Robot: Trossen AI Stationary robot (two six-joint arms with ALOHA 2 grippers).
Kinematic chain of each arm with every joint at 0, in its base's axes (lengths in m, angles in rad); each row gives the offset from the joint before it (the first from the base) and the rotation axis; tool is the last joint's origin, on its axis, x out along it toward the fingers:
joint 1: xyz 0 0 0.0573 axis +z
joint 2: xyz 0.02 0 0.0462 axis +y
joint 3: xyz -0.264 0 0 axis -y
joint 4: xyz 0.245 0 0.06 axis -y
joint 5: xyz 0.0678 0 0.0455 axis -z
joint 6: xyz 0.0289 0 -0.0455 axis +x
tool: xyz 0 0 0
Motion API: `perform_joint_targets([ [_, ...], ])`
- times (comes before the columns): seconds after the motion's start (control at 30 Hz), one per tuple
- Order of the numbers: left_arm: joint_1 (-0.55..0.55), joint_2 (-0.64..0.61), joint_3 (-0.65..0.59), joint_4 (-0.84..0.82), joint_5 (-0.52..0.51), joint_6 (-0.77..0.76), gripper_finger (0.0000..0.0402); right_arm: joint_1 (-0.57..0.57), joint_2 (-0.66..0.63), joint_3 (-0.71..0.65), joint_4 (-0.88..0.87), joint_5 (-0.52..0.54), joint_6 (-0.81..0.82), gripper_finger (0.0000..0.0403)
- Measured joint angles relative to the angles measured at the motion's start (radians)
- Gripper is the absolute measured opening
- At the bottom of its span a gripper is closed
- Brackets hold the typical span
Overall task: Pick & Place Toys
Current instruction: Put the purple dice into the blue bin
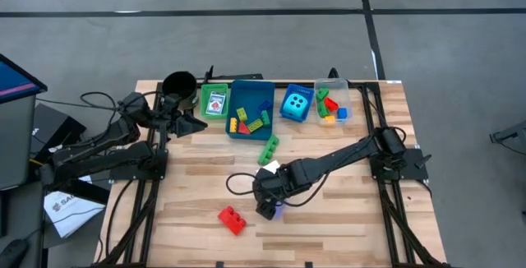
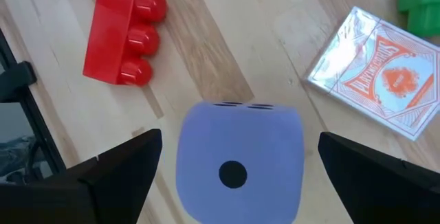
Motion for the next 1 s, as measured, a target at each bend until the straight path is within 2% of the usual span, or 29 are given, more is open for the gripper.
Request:
perform_joint_targets([
  [0.43,0.0,0.0,0.0,0.0,0.0,0.0,0.0108,0.0,0.0,0.0,-0.002,-0.003,-0.054,0.0388],
  [0.63,0.0,0.0,0.0,0.0,0.0,0.0,0.0108,0.003,0.0,0.0,0.047,-0.026,-0.154,0.0388],
  [1.0,0.0,0.0,0.0,0.0,0.0,0.0,0.0108,0.002,0.018,0.0,0.063,-0.026,-0.136,0.0388],
])
